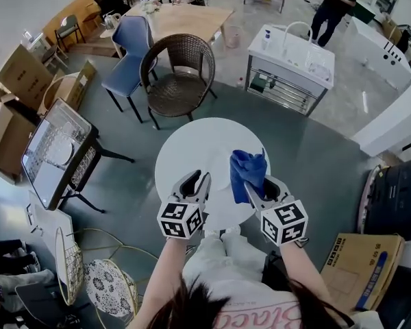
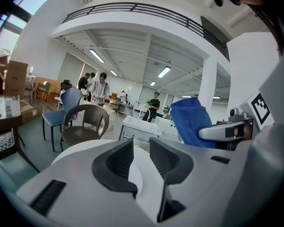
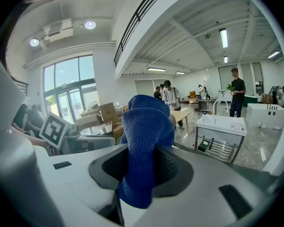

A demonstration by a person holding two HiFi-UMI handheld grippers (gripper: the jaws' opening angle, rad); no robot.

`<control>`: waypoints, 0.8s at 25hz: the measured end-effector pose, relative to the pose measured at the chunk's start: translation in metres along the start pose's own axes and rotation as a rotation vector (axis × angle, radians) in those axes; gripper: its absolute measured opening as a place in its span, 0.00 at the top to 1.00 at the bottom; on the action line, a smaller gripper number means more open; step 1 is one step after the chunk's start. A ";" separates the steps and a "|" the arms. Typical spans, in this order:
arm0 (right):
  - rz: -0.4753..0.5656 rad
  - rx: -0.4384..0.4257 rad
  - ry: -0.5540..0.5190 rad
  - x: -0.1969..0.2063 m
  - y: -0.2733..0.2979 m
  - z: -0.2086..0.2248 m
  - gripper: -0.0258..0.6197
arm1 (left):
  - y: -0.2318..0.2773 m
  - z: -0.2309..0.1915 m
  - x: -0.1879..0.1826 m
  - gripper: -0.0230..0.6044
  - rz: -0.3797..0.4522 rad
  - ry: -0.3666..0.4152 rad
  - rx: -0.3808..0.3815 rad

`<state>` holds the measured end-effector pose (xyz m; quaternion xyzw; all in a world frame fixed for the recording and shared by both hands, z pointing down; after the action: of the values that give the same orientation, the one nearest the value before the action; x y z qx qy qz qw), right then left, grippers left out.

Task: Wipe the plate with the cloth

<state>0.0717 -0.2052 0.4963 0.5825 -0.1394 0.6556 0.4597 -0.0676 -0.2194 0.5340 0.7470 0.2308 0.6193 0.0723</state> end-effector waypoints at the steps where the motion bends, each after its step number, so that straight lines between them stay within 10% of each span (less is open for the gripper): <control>1: -0.007 0.003 0.004 0.003 0.003 0.000 0.75 | 0.005 -0.004 0.007 0.79 -0.026 -0.007 0.002; 9: -0.061 0.018 0.051 0.028 0.021 0.008 0.75 | 0.056 -0.035 0.078 0.79 -0.298 -0.121 0.016; 20: -0.136 0.061 0.107 0.067 0.058 0.037 0.75 | 0.109 -0.060 0.141 0.79 -0.574 -0.087 -0.041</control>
<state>0.0575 -0.2337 0.5875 0.5683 -0.0547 0.6570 0.4923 -0.0792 -0.2648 0.7161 0.6756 0.4166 0.5453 0.2696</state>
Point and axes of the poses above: the fingertips, and each gripper's own axes: y forward along the fingers, z to its right, x out of its underside, the point moved 1 cm from there along -y, backward along the fingers, and after that the axes turned 12 degrees about -x, right-handed, at the moved point
